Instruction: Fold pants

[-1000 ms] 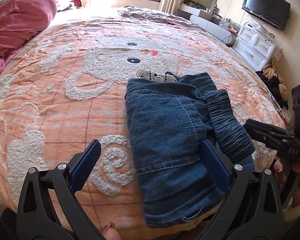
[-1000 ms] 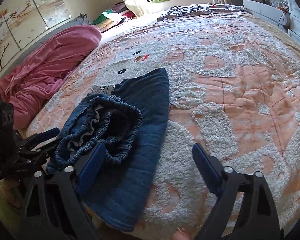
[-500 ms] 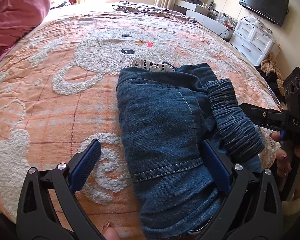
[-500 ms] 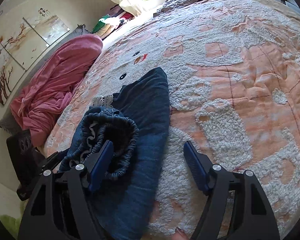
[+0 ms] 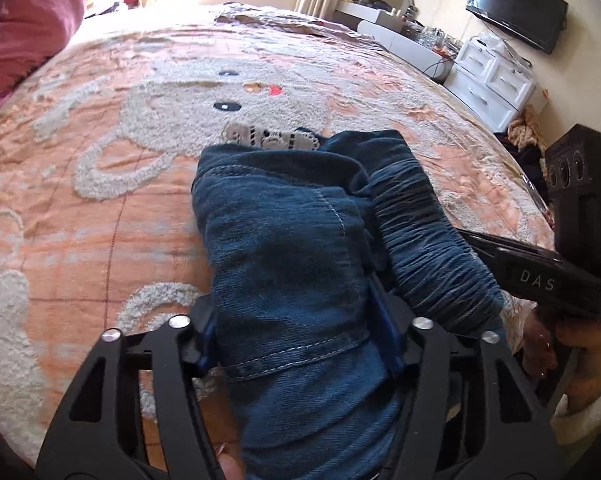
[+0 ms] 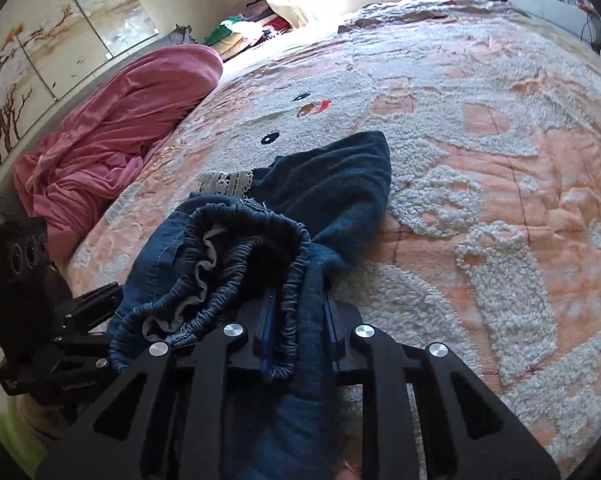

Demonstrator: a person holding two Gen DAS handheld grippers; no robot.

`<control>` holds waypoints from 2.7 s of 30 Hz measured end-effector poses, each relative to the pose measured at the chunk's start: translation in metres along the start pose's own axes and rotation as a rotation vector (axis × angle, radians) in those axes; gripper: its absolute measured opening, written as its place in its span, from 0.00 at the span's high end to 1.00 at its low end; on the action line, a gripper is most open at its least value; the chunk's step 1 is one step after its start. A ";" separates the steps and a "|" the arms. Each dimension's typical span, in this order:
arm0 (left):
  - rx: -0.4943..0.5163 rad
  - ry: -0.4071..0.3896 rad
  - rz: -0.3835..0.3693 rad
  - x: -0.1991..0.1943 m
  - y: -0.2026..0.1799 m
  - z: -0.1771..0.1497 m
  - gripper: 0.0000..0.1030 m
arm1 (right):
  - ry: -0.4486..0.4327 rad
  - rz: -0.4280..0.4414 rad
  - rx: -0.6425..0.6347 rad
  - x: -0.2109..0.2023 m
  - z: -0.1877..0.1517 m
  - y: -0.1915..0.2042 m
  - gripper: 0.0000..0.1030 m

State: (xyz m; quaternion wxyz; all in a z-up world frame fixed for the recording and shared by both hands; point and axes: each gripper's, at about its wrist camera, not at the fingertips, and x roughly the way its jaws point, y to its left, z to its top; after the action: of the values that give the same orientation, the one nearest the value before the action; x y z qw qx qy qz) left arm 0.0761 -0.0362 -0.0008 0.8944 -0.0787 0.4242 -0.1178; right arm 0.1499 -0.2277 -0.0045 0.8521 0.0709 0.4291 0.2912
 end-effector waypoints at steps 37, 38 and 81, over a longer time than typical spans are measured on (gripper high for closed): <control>-0.105 -0.063 0.140 0.032 0.086 0.060 0.28 | 0.022 -0.148 0.020 0.101 0.087 0.012 0.52; -0.106 -0.062 0.139 0.030 0.086 0.058 0.27 | 0.022 -0.152 0.017 0.098 0.084 0.011 0.49; -0.077 -0.188 0.224 -0.069 0.035 0.023 0.09 | -0.203 -0.199 -0.099 -0.035 0.039 0.040 0.05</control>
State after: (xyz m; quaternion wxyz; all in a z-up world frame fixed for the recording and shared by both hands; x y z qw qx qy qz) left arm 0.0562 0.0173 0.0566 0.9340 -0.0760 0.3489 0.0071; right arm 0.1464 -0.2090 0.0584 0.9182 0.0150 0.3308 0.2176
